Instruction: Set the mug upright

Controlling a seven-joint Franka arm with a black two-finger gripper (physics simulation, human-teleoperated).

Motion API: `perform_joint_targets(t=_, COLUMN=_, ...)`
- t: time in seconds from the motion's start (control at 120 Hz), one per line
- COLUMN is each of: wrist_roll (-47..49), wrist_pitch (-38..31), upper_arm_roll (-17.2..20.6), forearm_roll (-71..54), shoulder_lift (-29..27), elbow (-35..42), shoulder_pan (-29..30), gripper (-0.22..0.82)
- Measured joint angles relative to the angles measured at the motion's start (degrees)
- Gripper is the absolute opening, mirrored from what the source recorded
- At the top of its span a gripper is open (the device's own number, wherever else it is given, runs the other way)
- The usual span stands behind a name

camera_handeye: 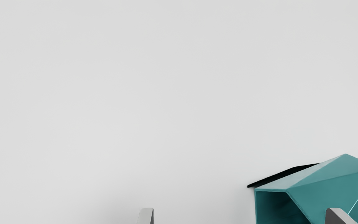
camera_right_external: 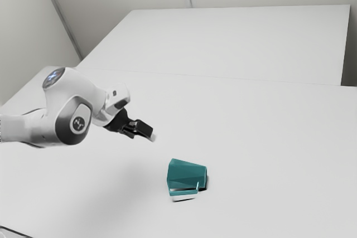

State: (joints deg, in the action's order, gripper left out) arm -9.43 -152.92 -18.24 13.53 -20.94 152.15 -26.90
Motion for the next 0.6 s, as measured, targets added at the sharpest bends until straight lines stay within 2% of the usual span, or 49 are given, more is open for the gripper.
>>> perform_joint_targets(t=0.133, wrist_roll=-0.2, wrist_pitch=-1.4, upper_arm_roll=0.5, forearm_roll=3.7, shoulder_lift=1.4, elbow=0.4, shoulder_pan=-2.4, gripper=0.6)
perform_joint_targets(t=0.283, wrist_roll=-0.4, wrist_pitch=-2.1, upper_arm_roll=4.6, forearm_roll=8.6, shoulder_lift=3.1, elbow=0.8, shoulder_pan=-3.0, gripper=0.6)
perform_joint_targets(t=0.6, wrist_roll=-0.7, wrist_pitch=-3.3, upper_arm_roll=10.1, forearm_roll=17.3, shoulder_lift=6.3, elbow=1.3, shoulder_pan=-3.1, gripper=0.6)
